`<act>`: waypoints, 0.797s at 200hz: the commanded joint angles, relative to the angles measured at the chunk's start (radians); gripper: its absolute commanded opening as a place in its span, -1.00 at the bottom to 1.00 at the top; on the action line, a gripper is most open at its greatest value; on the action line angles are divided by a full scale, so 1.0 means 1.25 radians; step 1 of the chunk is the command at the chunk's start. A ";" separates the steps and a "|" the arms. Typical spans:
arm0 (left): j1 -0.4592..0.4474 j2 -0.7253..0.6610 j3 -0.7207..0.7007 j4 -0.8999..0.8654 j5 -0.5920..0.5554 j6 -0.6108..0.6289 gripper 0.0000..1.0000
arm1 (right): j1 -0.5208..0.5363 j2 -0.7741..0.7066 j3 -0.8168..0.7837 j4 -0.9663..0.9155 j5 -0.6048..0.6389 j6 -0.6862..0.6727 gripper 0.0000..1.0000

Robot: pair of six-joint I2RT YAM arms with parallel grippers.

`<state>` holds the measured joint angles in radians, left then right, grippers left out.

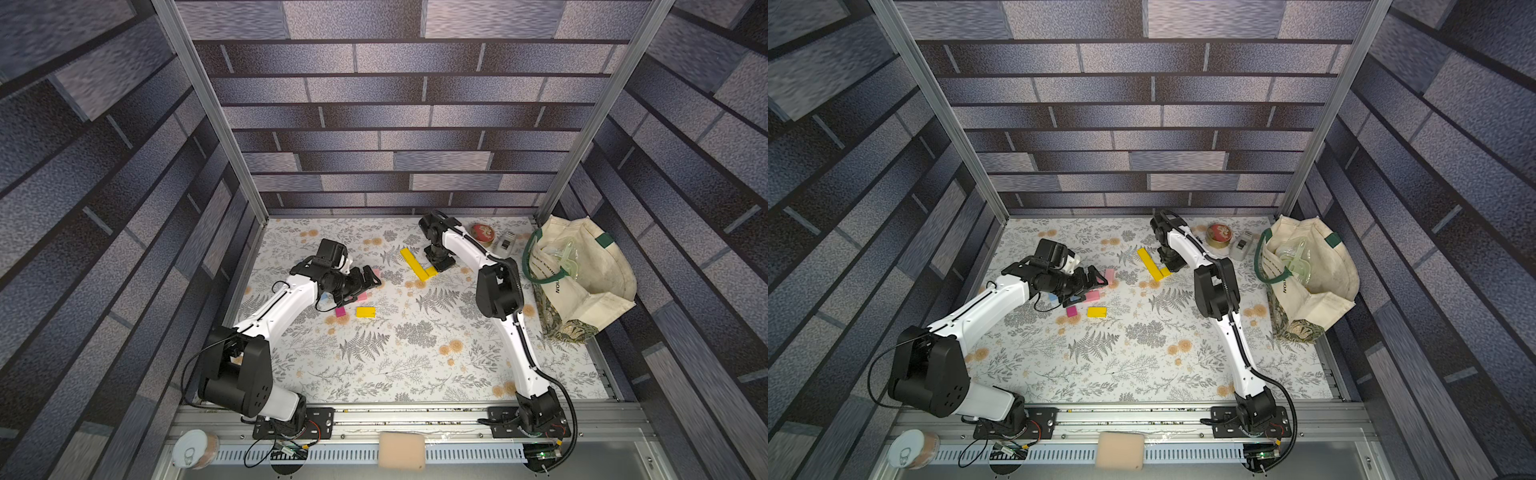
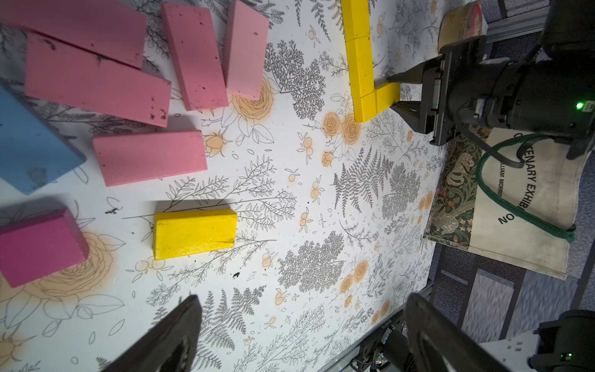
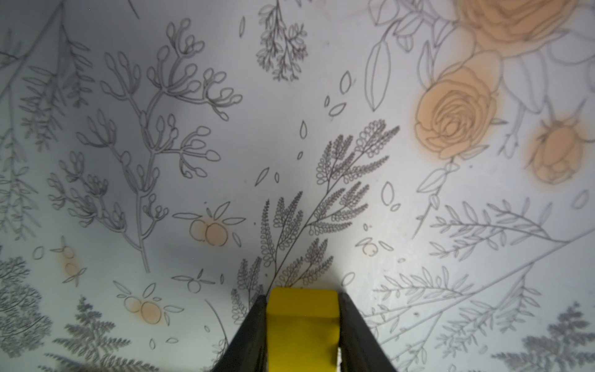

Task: Assemble the letter v with building blocks
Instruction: Assemble the building block at the center of the board.

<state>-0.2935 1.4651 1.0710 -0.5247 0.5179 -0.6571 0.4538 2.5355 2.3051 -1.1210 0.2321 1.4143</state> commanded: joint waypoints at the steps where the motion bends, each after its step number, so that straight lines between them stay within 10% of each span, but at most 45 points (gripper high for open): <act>1: -0.004 -0.028 0.028 -0.017 -0.011 0.021 0.99 | 0.011 0.043 -0.003 -0.011 -0.034 0.014 -0.26; 159: -0.008 -0.026 0.028 -0.022 -0.014 0.023 0.99 | 0.009 0.039 0.004 -0.014 -0.019 -0.001 -0.10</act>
<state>-0.2962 1.4651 1.0710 -0.5323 0.5152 -0.6563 0.4583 2.5355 2.3066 -1.1084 0.2302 1.4139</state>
